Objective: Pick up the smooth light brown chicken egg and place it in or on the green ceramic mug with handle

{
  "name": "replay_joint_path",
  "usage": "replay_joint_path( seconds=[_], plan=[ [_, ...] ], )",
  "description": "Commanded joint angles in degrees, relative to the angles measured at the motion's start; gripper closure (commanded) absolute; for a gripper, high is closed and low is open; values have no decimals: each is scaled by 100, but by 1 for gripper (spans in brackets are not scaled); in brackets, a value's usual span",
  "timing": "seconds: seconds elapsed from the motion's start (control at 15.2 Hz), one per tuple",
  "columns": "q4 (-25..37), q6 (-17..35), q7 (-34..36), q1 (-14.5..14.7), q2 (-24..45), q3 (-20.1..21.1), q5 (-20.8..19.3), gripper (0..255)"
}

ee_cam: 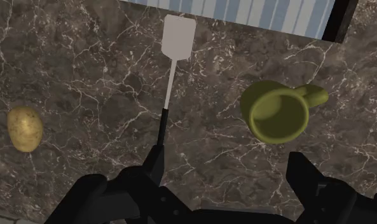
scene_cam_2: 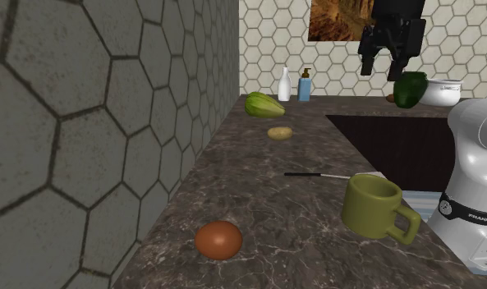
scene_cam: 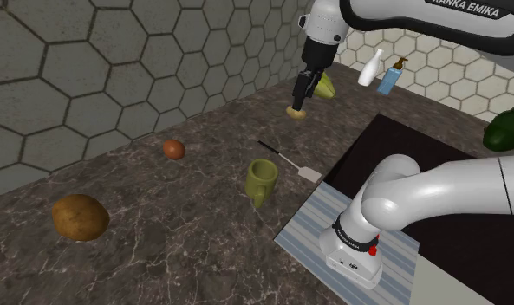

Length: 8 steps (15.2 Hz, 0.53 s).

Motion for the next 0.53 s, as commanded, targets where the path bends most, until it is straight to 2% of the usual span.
replay_joint_path(
  seconds=[0.0,0.46],
  plan=[
    [0,0,0,0,0,0,0,0],
    [389,751,675,39,1400,445,308,0]
  ],
)
